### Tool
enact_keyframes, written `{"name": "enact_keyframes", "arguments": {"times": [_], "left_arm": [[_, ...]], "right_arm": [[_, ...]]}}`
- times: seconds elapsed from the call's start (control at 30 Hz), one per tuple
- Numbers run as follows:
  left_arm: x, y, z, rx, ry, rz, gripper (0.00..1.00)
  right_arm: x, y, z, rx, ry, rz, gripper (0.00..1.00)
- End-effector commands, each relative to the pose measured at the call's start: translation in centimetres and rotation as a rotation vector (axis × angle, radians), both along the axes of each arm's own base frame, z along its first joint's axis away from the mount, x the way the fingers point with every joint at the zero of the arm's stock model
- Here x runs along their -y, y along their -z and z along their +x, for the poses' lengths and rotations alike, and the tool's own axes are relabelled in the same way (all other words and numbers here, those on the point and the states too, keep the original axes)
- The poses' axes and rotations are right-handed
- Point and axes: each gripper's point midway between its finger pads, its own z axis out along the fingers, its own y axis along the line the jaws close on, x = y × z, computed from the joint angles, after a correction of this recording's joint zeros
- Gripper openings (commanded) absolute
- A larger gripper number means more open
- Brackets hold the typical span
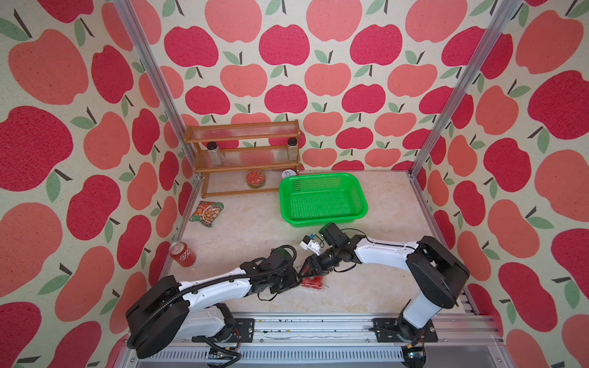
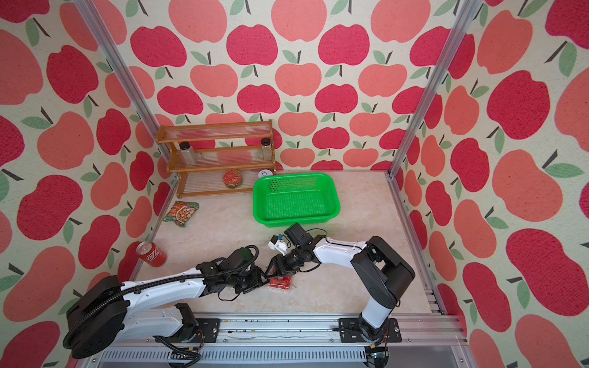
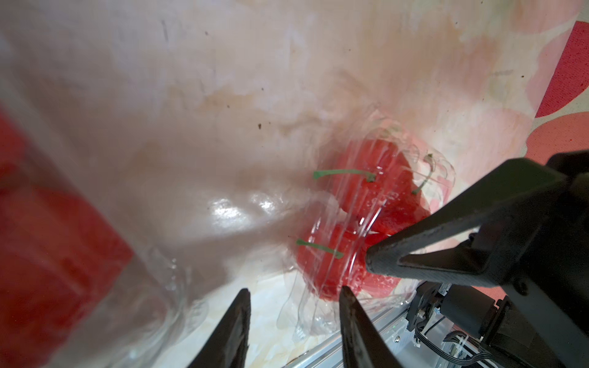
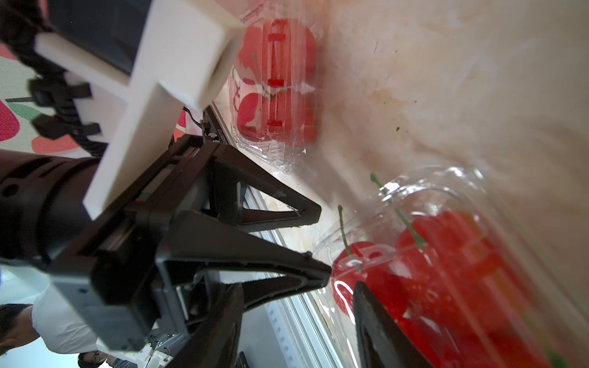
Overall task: Pack strawberries into containers
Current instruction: Close the packing box at the center of the board.
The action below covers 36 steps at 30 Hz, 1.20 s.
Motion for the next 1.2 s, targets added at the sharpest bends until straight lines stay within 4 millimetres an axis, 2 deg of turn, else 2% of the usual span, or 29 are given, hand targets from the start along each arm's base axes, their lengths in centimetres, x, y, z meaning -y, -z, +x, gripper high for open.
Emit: {"name": "enact_keyframes", "arguments": {"times": [0.0,0.33,0.87,1.17], "left_arm": [[-0.3,0.2,0.1,-0.018,-0.019,0.025,0.41],[-1.3,0.4,-0.7,-0.039,-0.019,0.056,0.36],[-0.5,1.3,-1.2,-0.074,0.044,0.112,0.31],[-1.1,1.6,-1.6,-0.084,0.038,0.132,0.30]], "right_arm": [[1.2,2.0,-0.8,-0.045,0.019,-0.104,0.57],[1.0,2.2,-0.7,-0.054,0.021,-0.107,0.56],[1.0,2.2,-0.7,-0.059,0.022,-0.115,0.56],[1.1,2.5,-0.8,-0.068,0.025,-0.122,0.56]]}}
